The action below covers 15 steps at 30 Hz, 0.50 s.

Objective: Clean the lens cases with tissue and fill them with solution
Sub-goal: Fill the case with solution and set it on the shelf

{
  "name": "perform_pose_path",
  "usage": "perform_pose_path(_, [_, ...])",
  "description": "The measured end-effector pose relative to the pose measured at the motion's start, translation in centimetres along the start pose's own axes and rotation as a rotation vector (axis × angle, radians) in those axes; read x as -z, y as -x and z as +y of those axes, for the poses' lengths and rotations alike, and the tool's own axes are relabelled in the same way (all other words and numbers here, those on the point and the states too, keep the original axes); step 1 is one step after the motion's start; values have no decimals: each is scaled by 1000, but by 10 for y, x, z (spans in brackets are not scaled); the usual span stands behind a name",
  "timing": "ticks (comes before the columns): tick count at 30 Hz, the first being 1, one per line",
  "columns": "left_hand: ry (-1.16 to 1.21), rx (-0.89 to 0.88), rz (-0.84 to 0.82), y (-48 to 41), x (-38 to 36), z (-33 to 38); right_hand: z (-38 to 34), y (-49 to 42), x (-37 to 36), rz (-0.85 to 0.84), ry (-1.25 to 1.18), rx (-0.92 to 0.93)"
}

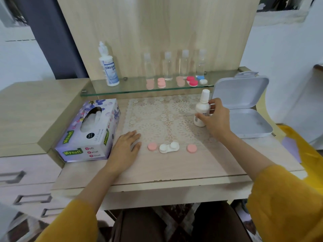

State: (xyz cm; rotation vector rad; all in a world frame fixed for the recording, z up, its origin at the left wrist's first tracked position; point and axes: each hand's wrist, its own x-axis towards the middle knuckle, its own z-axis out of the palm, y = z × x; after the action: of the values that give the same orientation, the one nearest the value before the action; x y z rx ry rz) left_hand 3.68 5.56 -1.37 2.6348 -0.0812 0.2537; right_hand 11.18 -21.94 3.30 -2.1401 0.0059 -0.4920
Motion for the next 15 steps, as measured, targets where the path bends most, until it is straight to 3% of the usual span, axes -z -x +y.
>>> perform_pose_path(5, [121,-28,64,1,4,3,-3,5,7,26,39,-10])
perform_pose_path(9, [261,-116,17,9,13,12,-13,25,12,84,182,133])
perform_pose_path(11, [253,-153,-58,10,15,16,-18,38,9,-4,205,218])
perform_pose_path(15, [150,-223,-121,9,13,22,-22,60,-4,-397,256,306])
